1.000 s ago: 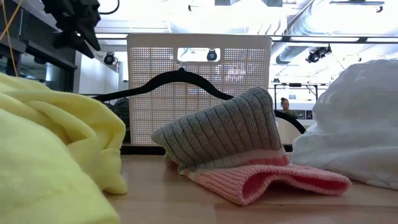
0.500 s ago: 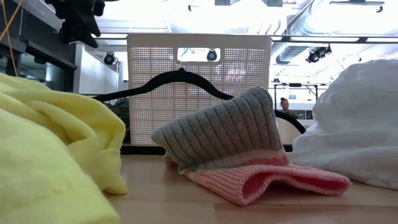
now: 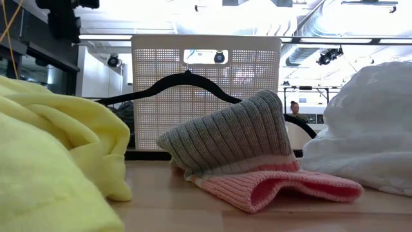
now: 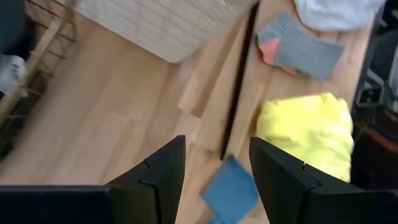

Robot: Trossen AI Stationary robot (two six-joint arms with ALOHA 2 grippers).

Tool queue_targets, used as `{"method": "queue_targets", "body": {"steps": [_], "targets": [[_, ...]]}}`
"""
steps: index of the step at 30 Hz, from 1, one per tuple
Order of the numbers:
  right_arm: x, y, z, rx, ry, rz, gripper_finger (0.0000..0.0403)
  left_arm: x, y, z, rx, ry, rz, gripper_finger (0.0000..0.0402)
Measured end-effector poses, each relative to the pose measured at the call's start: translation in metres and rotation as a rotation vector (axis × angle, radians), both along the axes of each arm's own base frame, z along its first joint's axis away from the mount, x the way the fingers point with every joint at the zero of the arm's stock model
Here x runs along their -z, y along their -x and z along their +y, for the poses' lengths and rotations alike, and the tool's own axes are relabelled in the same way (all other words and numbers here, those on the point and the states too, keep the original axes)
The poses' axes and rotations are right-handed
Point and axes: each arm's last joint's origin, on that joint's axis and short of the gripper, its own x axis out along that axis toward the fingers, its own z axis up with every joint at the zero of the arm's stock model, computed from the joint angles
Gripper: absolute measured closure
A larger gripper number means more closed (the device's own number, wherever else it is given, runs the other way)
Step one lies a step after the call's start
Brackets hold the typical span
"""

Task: Pick & Place Cloths
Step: Put the blue sock into the small white bin

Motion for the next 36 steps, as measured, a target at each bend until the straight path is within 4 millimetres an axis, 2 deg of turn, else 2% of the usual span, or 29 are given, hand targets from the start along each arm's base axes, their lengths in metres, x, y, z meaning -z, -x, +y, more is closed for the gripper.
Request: {"method": "queue_targets", "body": {"steps": [12, 18, 29, 36], "targets": [[0.0, 0.0, 0.0, -0.002, -0.001, 0.0, 0.005, 0.001, -0.002, -0.031, 0.161, 0.062, 0.04, 0.0227], [0.0, 0.0, 0.0, -0.003, -0.001, 0.0, 0.005, 0.006, -0.008, -0.051, 0.308, 0.053, 0.094, 0.0227], [0.0, 0.0, 0.0, -0.007, -0.002, 0.0, 0.005, 0.024, -0.026, -0.094, 0.489, 0.043, 0.265, 0.0227], [0.0, 0.0, 0.001, -0.029, -0.007, 0.002, 0.005, 0.037, -0.029, -0.121, 0.621, -0.003, 0.351, 0.0227]]}}
